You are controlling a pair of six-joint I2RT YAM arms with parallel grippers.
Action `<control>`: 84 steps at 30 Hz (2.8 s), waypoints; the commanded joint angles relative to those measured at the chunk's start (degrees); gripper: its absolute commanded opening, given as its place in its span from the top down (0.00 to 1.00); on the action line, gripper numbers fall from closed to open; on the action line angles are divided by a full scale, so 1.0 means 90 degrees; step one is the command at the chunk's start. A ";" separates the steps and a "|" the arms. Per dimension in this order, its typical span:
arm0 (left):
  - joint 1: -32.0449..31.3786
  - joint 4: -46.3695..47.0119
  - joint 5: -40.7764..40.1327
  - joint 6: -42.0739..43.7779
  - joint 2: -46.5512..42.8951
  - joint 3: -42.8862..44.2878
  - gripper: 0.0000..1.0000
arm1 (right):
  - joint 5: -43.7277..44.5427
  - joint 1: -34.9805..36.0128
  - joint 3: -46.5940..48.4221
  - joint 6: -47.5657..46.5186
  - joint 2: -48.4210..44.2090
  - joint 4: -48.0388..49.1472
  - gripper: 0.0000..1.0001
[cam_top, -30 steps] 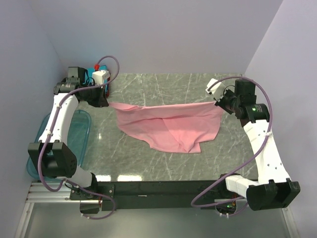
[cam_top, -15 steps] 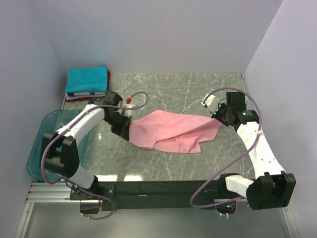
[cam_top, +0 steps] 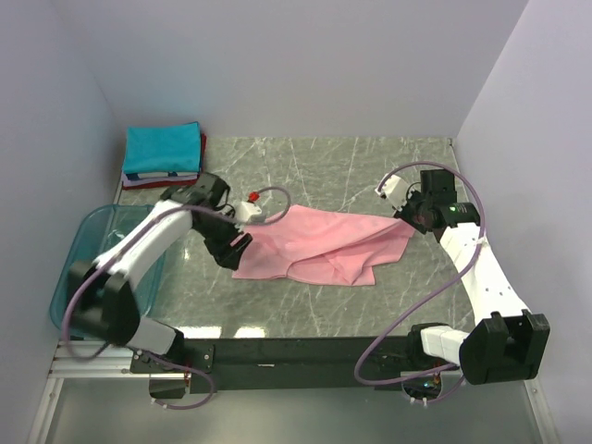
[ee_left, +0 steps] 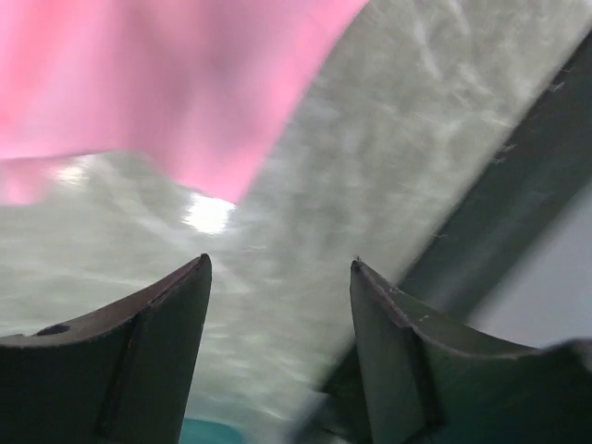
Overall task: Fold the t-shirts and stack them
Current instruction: Flatten the tshirt out
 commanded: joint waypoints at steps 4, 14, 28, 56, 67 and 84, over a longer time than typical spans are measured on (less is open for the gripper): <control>0.0054 0.1328 -0.0029 0.3917 -0.2252 -0.1512 0.35 | 0.0036 0.0028 0.0037 0.0071 0.0066 0.0131 1.00; 0.0054 0.1420 0.0509 0.6938 -0.0931 -0.1859 0.44 | 0.0036 0.0038 0.0026 0.0120 0.0085 0.0014 1.00; -0.0034 0.1918 0.0031 0.7212 0.0333 -0.1741 0.43 | 0.0094 0.0028 0.0036 0.0101 0.0163 -0.0026 1.00; 0.1830 0.1039 0.1661 0.3065 0.0167 0.2013 0.99 | 0.0094 -0.0070 0.1275 0.0374 0.0095 0.0228 1.00; 0.2290 0.3050 0.0129 -0.0784 -0.1179 0.3268 0.99 | 0.0612 -0.0041 0.4117 0.0989 0.0174 0.0629 1.00; 0.2310 0.2983 -0.1492 -0.1880 -0.4284 0.4664 1.00 | 0.0700 -0.0050 0.4733 0.1077 -0.2726 0.1605 1.00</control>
